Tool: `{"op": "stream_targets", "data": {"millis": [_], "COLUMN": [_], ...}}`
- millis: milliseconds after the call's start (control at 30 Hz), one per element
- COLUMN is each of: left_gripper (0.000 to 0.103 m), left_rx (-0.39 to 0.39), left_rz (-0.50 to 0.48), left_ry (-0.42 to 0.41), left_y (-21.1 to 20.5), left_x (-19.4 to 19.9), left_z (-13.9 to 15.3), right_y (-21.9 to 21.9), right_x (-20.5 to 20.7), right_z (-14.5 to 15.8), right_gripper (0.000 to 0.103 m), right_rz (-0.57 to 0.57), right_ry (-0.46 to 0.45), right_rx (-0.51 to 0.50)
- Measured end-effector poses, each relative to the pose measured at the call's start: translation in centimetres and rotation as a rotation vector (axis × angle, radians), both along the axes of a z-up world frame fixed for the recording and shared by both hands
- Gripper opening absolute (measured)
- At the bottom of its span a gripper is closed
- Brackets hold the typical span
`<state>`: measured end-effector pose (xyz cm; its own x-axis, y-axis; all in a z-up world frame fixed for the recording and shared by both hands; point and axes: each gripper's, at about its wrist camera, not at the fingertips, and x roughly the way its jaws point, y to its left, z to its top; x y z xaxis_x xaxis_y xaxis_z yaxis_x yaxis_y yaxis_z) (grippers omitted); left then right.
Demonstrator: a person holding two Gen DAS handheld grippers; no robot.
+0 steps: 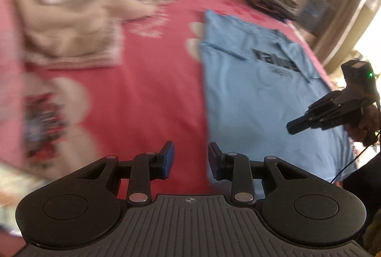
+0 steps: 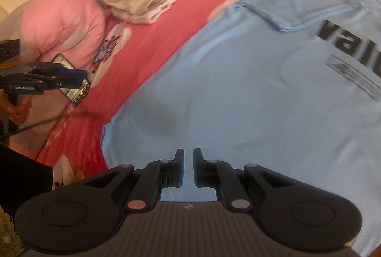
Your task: Fold clothes
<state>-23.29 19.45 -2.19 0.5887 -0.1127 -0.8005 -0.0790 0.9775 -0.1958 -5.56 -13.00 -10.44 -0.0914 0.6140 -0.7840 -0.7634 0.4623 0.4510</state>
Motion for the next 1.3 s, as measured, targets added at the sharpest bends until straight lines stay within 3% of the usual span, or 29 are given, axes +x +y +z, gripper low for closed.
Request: {"op": "stream_targets", "data": {"millis": [133,200,267,400,533,833,1100,1300], "left_gripper": [0.031,0.031,0.031,0.031,0.03,0.03,0.03,0.03], "left_rx": [0.084,0.077,0.057,0.013,0.028,0.134,0.125,0.102], "left_rz": [0.072,0.063,0.012,-0.139,-0.25,-0.355,-0.382,-0.388], "left_ry": [0.034,0.047,0.049,0.045,0.012,-0.035,-0.079,-0.018], "left_y": [2.3,2.6,1.5,-4.2,-9.0,-11.3,-11.9,-11.8], "left_x": [-2.1,-1.7,-0.7,1.9,2.8,2.9,3.1,3.3], "left_z": [3.6,4.0,3.1,-2.5,-6.2,-7.4,-7.1,-8.4], "right_y": [2.8,4.0,5.0,5.6,4.4,0.4,0.2,0.4], "right_x": [0.6,0.9,1.4,1.6,1.5,1.7,1.2,0.9], "right_z": [0.7,1.4,1.7,1.7,1.5,-0.2,-0.8,-1.1], "right_gripper": [0.008,0.008,0.008,0.008,0.008,0.008,0.008,0.008], "right_rz": [0.048,0.061,0.058,0.041,0.013,-0.111,-0.096,-0.097], "right_ry": [0.019,0.014,0.024,0.034,0.033,0.099,0.117,0.133], "right_rx": [0.03,0.062,0.096,0.124,0.116,0.1,0.105,0.112]}}
